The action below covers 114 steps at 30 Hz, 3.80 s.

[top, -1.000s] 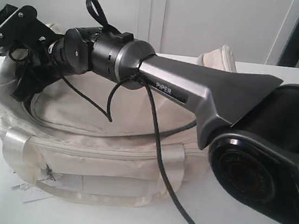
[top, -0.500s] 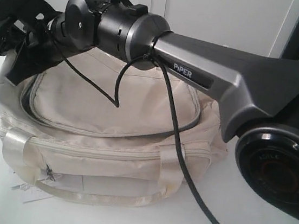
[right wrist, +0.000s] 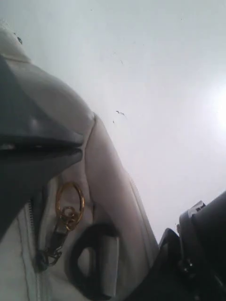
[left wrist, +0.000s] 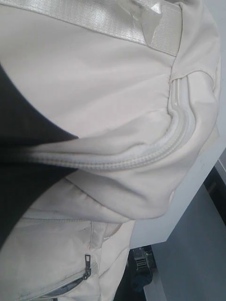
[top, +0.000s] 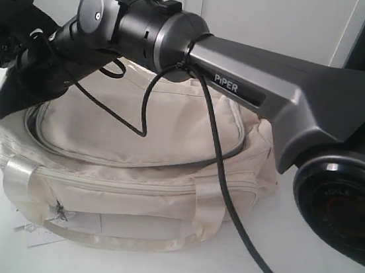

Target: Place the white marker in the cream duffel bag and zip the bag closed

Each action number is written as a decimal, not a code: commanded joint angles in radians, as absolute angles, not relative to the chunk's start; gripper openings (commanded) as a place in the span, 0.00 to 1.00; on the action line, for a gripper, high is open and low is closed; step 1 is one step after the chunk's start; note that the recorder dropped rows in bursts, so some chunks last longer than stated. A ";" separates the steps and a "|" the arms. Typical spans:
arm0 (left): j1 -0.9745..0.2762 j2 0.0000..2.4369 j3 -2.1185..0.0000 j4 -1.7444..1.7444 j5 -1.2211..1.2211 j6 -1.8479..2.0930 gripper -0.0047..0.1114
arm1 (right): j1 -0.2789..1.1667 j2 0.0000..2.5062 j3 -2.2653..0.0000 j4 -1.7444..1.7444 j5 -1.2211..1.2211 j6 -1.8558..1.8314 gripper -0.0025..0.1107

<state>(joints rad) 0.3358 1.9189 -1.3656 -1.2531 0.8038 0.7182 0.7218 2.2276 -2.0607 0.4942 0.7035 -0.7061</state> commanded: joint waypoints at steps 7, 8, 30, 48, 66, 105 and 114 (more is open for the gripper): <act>0.337 1.912 -1.373 -1.300 0.832 0.726 0.04 | 0.720 2.193 -2.063 0.493 0.718 -0.722 0.02; 0.337 1.912 -1.373 -1.300 0.834 0.726 0.04 | 0.720 2.193 -2.063 0.475 0.700 -0.722 0.02; 0.337 1.912 -1.373 -1.300 0.845 0.733 0.04 | 0.755 2.293 -2.061 0.230 0.553 -0.778 0.48; 0.337 1.912 -1.373 -1.300 0.849 0.736 0.04 | 0.738 2.339 -2.061 0.212 0.475 -0.677 0.41; 0.337 1.912 -1.373 -1.300 0.860 0.736 0.04 | 0.738 2.215 -2.061 0.198 0.721 -0.605 0.45; 0.337 1.912 -1.373 -1.303 0.862 0.763 0.04 | 0.748 2.291 -2.058 0.119 0.574 -0.937 0.02; 0.337 1.912 -1.373 -1.307 0.866 0.763 0.04 | 0.748 2.231 -2.058 0.126 0.650 -0.827 0.02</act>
